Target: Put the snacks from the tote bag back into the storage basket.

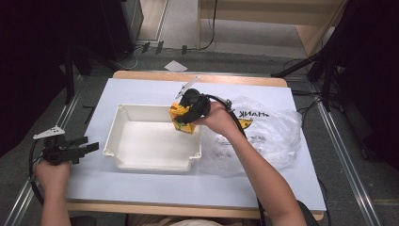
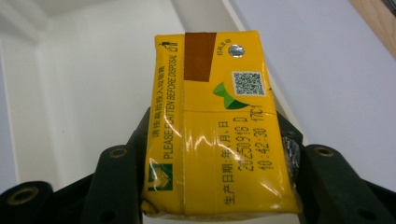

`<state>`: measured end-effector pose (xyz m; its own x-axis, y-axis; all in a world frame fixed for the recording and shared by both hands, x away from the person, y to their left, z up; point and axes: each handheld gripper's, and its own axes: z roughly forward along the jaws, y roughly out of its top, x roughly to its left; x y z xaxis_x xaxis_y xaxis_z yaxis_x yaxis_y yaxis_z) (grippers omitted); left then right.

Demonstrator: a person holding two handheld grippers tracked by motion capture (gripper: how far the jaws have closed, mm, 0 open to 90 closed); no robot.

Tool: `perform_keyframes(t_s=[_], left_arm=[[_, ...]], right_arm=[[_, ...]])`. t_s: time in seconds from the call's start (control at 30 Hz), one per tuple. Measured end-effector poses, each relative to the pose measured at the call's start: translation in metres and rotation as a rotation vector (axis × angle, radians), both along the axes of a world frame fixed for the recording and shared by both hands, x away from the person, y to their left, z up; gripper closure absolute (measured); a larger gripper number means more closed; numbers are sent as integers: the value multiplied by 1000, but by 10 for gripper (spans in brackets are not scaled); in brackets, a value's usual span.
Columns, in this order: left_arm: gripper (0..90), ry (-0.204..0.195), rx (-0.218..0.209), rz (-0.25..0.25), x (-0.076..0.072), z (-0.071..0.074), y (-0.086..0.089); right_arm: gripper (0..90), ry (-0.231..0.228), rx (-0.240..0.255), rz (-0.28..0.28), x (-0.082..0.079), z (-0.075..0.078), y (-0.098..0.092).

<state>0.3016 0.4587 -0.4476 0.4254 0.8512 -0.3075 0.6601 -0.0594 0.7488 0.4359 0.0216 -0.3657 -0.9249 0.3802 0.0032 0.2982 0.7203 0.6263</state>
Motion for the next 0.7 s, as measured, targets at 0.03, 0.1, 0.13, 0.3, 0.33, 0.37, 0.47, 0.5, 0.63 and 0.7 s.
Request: perform_keyframes(t_s=[0.03,0.1,0.13,0.3,0.33,0.37,0.47,0.5,0.63,0.7], left_arm=[[263,0,0,0,0,0,0],[262,-1,0,0,0,0,0],[262,-1,-1,0,0,0,0],[263,3,1,0,0,0,1],[263,3,2,0,0,0,1],[263,4,2,-1,0,0,0],[262,1,0,1,0,0,0],[263,2,1,0,0,0,0],[262,2,1,0,0,0,0],[263,2,0,0,0,0,0]], right_arm=[[516,5,-3,0,1,-2,1],[516,8,-21,-1,2,-6,2],[516,9,-23,0,2,-7,3],[515,24,-40,-9,5,-14,5],[516,26,-41,-9,5,-15,5],[515,26,-47,-5,6,-15,5],[515,29,-58,-11,7,-18,5],[515,31,-58,-9,7,-20,6],[515,27,-73,-9,7,-22,7],[515,30,-73,-11,7,-24,8]])
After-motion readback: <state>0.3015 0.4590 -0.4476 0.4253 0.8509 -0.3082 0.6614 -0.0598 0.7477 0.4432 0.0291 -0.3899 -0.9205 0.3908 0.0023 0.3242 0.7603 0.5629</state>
